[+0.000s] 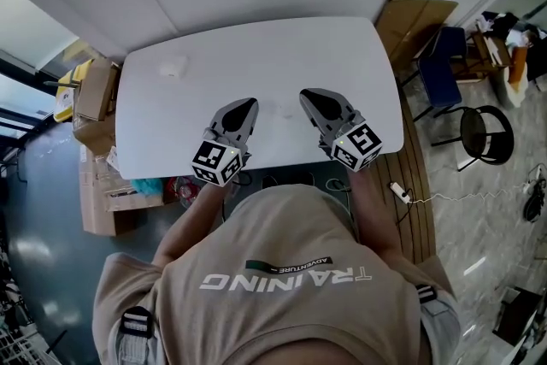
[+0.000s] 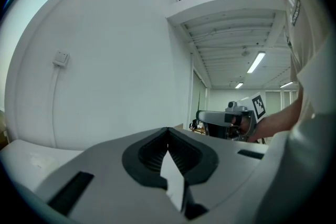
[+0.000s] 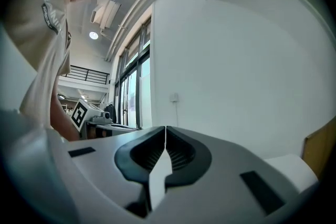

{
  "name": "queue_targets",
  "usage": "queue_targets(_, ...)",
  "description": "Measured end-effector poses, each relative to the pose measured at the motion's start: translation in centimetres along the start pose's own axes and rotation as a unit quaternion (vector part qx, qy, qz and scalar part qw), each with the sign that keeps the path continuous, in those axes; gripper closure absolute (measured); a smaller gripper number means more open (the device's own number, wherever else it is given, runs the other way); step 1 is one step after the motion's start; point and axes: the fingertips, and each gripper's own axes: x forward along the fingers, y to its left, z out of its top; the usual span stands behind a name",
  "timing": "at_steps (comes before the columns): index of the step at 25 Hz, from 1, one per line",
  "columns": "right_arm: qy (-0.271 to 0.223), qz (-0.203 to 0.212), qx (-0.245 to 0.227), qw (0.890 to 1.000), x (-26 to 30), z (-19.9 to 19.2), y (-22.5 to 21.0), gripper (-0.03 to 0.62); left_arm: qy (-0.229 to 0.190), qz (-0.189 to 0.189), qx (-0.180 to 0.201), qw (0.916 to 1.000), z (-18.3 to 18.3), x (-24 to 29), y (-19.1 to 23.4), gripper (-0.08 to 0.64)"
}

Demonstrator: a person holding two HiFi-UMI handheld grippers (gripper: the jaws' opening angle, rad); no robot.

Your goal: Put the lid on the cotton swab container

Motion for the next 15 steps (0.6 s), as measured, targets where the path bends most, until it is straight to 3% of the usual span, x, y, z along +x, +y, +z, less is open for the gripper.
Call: queue_targets(15, 0.037, 0.015, -0.037, 0.999, 0.7, -0.1, -0.6, 0.572, -0.024, 0.004, 0.014, 0.9996, 2.9, 2.4, 0.8, 0.548)
